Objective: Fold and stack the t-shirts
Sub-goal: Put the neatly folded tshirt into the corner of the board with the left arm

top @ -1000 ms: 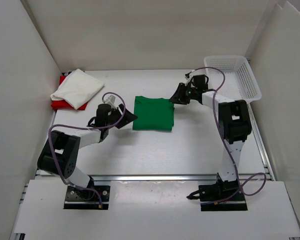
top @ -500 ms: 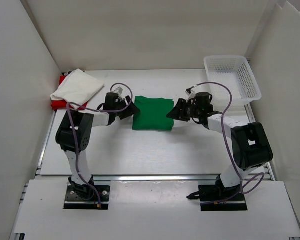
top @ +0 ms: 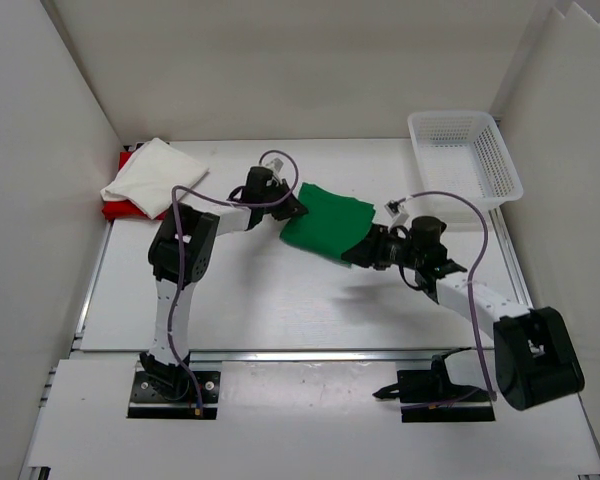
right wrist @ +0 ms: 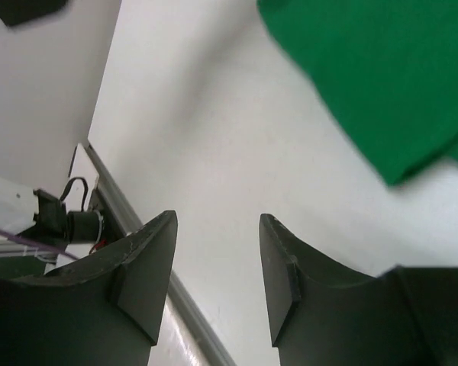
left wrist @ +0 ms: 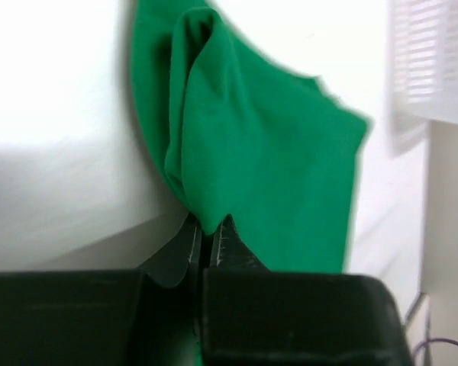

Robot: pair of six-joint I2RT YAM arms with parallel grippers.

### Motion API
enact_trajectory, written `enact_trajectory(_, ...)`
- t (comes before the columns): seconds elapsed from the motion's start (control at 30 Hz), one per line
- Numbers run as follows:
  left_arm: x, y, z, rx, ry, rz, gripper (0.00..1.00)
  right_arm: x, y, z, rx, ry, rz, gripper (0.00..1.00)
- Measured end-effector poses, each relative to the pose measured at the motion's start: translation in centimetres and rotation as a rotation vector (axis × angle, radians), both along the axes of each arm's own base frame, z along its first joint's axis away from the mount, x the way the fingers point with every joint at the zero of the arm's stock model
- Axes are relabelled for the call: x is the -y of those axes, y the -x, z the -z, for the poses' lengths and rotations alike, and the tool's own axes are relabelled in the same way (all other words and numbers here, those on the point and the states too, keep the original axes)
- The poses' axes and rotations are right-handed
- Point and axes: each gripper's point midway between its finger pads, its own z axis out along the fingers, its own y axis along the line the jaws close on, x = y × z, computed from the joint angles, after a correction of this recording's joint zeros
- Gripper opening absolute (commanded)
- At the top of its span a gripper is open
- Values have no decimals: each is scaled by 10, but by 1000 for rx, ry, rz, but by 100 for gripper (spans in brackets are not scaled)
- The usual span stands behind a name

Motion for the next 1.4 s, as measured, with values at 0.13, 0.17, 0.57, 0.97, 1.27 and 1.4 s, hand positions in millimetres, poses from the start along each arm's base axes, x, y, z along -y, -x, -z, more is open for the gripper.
enact_trajectory(0.13, 19, -28, -50, 50, 50, 27, 0, 11, 28, 14, -38, 0, 13, 47)
enact_trajectory(0.17, 20, -39, -71, 78, 68, 30, 0, 13, 31, 14, -39, 1, 17, 46)
enact_trajectory(0.57, -265, -105, -216, 316, 127, -468, 86, 18, 45, 34, -85, 35, 1, 46)
enact_trajectory(0.97, -434, 33, -70, -13, 158, -1052, 99, -4, 77, 58, -121, 95, -108, 96)
enact_trajectory(1.27, -216, 35, -162, 270, 32, -509, 99, -6, 87, 81, -168, 185, -97, 100)
enact_trajectory(1.4, -111, 87, -111, 174, -134, -191, 99, -4, 90, 86, -190, 206, -89, 99)
